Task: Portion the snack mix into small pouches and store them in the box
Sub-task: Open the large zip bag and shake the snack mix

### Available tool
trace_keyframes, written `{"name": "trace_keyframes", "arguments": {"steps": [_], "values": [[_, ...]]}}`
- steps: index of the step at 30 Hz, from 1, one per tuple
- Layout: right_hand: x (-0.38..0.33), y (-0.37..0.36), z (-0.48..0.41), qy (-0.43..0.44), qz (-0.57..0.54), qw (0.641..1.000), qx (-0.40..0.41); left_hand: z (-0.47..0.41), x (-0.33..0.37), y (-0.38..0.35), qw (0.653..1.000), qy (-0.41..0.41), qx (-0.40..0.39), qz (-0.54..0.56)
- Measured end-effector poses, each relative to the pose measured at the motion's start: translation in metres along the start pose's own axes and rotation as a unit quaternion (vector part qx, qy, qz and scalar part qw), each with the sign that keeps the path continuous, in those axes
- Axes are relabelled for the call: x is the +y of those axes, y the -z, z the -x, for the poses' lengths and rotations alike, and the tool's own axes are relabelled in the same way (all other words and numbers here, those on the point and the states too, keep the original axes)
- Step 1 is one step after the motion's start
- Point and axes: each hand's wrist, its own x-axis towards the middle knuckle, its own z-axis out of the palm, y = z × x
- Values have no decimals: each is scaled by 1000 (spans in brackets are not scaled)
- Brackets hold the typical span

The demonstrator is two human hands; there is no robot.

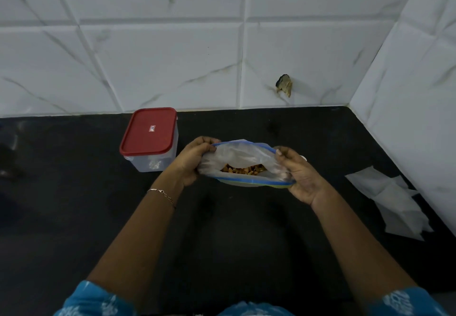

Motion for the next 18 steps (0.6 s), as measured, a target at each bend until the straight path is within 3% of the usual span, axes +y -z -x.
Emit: {"name": "trace_keyframes", "arguments": {"steps": [4, 7, 13, 18], "values": [[-1, -1, -3, 39, 48, 998, 31, 3, 6, -6, 982, -87, 48, -160], [-1, -1, -2, 94, 109, 989, 35, 6, 12, -6, 975, -112, 32, -192], [-1, 0, 1, 174, 222, 959, 13, 11, 24, -7, 992, -50, 48, -108], [-7, 11, -3, 108, 210, 971, -28, 12, 33, 3, 993, 100, -35, 44]]}}
